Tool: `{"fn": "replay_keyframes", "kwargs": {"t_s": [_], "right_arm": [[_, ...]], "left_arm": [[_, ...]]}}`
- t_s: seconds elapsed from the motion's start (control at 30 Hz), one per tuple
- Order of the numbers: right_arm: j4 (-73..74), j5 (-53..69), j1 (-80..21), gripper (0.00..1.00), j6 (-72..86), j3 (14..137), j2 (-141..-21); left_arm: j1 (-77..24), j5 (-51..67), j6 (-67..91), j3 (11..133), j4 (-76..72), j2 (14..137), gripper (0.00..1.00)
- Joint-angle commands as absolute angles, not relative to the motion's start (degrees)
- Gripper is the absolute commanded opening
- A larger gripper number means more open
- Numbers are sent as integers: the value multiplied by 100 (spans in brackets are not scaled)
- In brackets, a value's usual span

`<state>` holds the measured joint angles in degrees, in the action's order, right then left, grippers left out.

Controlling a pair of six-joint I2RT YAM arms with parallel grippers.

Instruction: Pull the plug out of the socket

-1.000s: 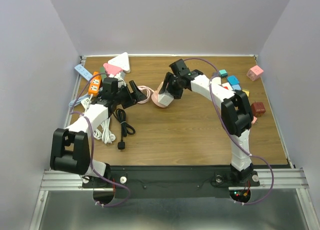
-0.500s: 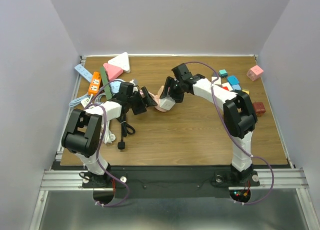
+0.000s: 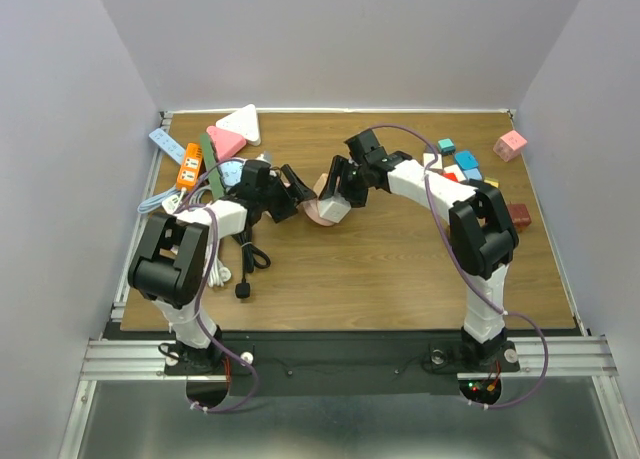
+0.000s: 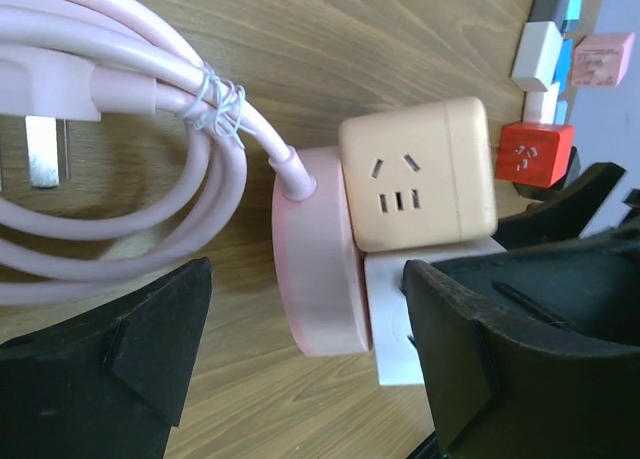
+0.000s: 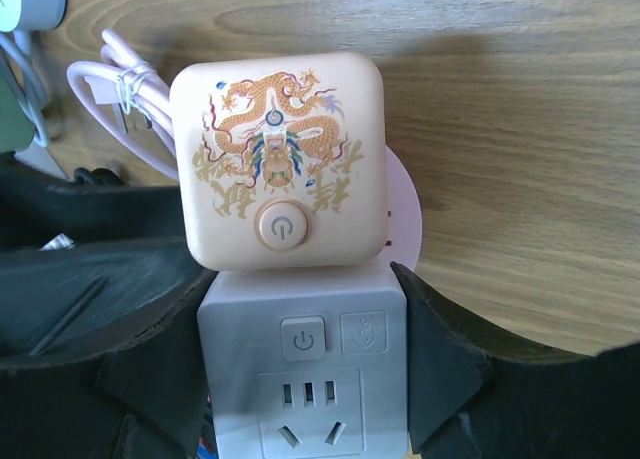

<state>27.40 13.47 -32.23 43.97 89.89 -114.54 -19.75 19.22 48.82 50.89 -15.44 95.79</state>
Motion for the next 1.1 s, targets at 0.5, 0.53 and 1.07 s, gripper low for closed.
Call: {"fn": "replay_keyframes", "kwargs": {"t_s": [0.5, 0.53, 1.07], "right_arm": [[1811, 2627, -3252, 36, 4579, 9036, -11206], [1811, 2671, -3252, 42, 4544, 9000, -11189], [1837, 3041, -3261, 82, 3446, 8535, -11013]], "left_arm": [[-2057, 2171, 5063, 5194, -2083, 9993, 0], [-2057, 2171, 5045, 5212, -2092, 10011, 0], [-2048, 2259, 4957, 5265, -2074, 10064, 0]]}}
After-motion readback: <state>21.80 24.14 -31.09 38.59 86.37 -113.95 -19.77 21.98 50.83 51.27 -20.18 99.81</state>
